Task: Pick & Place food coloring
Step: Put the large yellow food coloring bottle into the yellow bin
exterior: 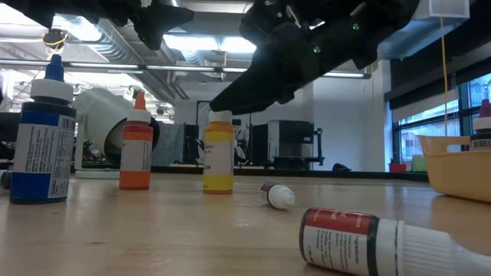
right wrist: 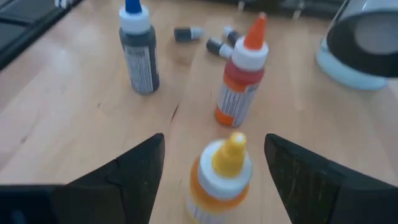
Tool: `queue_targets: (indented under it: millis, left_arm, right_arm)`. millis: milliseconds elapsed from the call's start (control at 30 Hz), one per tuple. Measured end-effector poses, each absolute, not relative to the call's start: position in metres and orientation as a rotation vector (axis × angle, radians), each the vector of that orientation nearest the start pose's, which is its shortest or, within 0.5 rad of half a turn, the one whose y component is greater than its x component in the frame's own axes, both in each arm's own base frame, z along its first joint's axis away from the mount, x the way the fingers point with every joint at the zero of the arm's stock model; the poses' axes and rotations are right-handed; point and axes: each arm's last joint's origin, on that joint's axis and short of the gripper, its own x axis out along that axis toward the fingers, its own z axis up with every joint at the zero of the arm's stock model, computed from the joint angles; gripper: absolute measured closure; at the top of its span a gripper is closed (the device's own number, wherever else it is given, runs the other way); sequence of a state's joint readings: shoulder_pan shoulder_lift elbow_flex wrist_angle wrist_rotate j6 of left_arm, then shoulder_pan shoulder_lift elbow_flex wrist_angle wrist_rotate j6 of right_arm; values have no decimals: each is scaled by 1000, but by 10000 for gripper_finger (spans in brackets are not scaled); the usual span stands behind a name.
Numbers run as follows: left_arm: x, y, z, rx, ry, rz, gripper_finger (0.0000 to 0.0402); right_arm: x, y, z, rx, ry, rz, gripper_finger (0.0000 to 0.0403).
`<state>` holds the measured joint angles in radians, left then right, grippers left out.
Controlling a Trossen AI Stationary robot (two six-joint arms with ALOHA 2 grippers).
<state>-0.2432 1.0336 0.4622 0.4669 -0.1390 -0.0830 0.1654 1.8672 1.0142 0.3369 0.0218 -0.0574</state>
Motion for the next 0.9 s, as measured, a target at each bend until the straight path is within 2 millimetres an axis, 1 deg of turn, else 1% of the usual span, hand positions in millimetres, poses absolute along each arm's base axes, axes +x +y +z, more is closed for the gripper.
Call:
queue_targets:
  millis: [100,200,600,733,800,900]
  left_arm:
    - [214,-49,238,-63,107,-100,175]
    - [214,-49,238,-63,107,-100,174]
    - [214,-49,238,-63,107,-99,175]
    - [214,-49,238,-63,107,-99,172]
    - [214,-49,238,-63,108,-99,171]
    - [214,-49,238,-63,108,-99,172]
  right_arm:
    - [381,62,162,-105,532,153,138]
    - [381,62,161,-105,535,153,160]
    - [381,60,160,-112,550,149,281]
    - [381,60,161,-109,549,142,286]
    - [378,60,165,-109,553,142,286]
    - [369,65,188,-104,527,150,284]
